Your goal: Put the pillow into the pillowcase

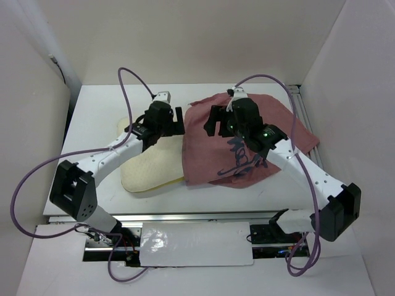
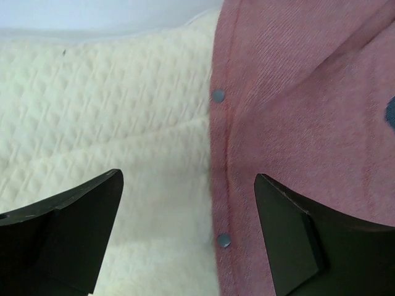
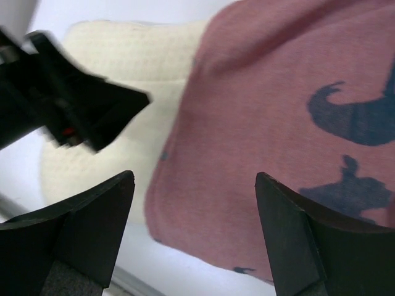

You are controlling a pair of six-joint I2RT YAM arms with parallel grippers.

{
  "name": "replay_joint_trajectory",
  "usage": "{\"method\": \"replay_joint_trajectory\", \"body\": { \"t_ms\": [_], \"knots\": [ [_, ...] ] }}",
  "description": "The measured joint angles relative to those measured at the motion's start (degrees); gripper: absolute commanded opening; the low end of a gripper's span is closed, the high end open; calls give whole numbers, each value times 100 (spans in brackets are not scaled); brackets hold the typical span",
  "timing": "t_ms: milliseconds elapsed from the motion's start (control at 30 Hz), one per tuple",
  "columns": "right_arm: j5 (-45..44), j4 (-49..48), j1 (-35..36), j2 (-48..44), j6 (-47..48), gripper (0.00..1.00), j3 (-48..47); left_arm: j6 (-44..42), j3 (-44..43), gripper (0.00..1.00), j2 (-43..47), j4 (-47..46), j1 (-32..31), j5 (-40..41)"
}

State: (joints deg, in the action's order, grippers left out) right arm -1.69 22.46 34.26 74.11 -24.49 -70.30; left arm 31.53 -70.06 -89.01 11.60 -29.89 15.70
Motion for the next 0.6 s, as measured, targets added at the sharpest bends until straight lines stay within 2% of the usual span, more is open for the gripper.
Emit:
{"method": "replay_joint_trajectory", "body": {
  "t_ms": [133, 233, 300, 467, 600],
  "knots": [
    [-505, 249, -17, 422, 442, 85, -306, 44, 258, 100, 225, 197, 221, -118],
    [-697, 297, -46, 1327, 960, 85, -1231, 87, 133, 100, 181, 297, 573, -175],
    [-688, 249, -72, 1912, 1364, 85, -1821, 149, -271, 100, -37, 474, 800, -260],
    [-330, 448, -348, 3711, 2518, 85, -3770, -153, -1777, 100, -1327, 481, 1158, -787],
    [197, 599, -719, 5012, 3077, 85, -5300, -636, -2258, 100, -2210, 398, 1147, -1169]
  ]
}}
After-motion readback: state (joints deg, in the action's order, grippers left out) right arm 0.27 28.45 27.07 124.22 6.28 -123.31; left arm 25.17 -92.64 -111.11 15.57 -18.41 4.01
